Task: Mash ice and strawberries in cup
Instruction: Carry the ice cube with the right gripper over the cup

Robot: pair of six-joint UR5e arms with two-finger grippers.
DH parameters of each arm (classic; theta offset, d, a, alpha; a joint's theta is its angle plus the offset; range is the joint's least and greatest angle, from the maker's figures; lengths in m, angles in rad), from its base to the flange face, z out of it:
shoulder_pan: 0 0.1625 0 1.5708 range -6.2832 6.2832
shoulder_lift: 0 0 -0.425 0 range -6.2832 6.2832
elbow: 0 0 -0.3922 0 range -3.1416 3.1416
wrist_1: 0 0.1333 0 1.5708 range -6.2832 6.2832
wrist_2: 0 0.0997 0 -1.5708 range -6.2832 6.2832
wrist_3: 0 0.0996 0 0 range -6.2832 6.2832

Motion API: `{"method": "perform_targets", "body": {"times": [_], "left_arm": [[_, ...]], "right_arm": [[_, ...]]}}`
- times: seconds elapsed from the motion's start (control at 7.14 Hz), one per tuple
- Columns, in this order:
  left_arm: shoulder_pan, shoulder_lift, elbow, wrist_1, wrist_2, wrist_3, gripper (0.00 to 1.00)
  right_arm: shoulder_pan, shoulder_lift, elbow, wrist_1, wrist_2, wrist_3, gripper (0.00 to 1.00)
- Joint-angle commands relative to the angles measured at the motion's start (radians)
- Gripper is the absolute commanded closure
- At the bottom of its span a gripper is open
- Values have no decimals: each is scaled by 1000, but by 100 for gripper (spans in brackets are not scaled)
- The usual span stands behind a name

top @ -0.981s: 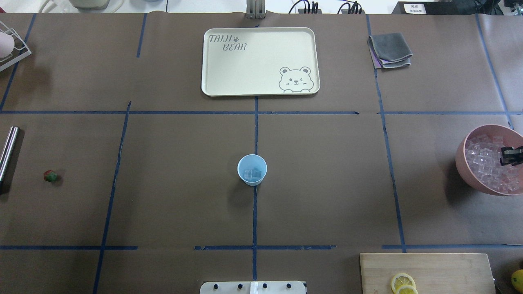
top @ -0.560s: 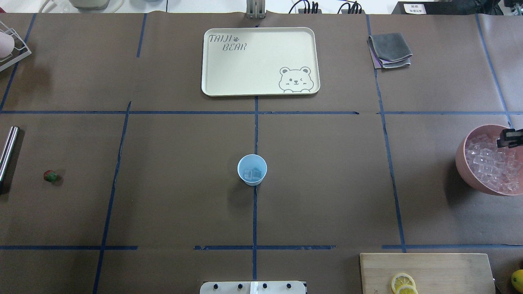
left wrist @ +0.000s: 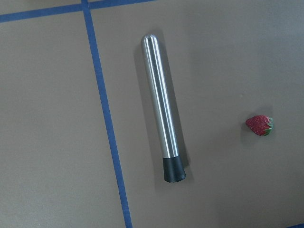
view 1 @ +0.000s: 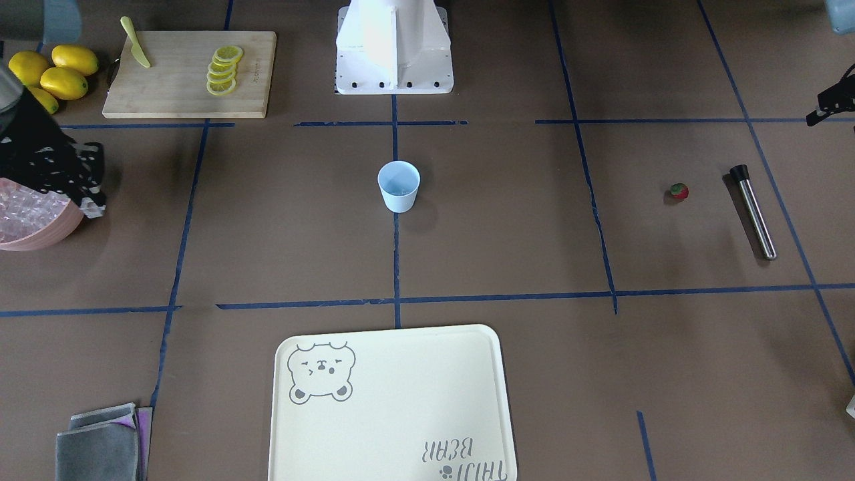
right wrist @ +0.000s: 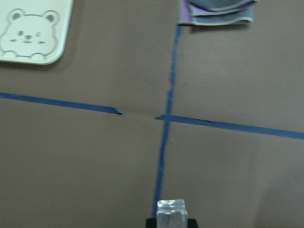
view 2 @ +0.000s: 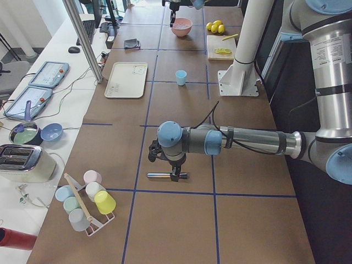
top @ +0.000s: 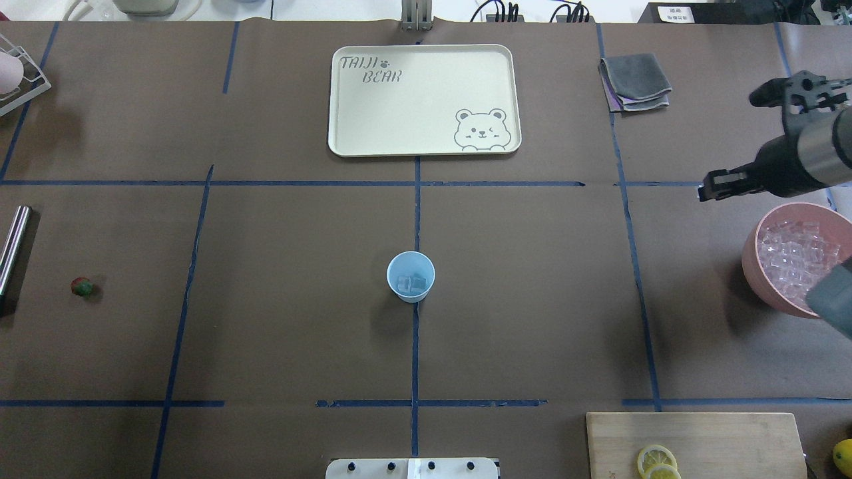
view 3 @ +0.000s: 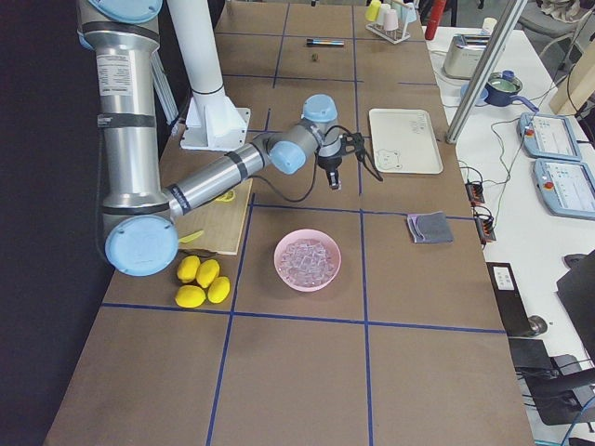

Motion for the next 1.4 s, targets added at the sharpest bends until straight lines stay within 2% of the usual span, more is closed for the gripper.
{"method": "perform_targets", "body": {"times": [0.0, 0.14, 0.28, 0.56, 0.7, 1.12, 1.26], "left_arm": [[0, -1, 3, -1, 0, 0, 0], [0, -2, 1, -1, 0, 0, 0], [0, -2, 1, -1, 0, 0, 0], [0, -2, 3, -1, 0, 0, 0], [0, -2, 7, -1, 0, 0, 0], [0, -2, 11, 1, 0, 0, 0], [0, -2, 11, 1, 0, 0, 0]], "right_arm": [[-175, 312, 5, -342, -120, 35, 97], [-296, 388, -9, -392, -180, 144, 98], [-388, 443, -32, -394, -260, 222, 100], [-505, 614, -173, -435, -340, 345, 100], [-544, 657, -223, -434, -389, 379, 100], [-553, 702, -275, -429, -406, 416, 100], [-553, 737, -320, -428, -415, 418, 100]]}}
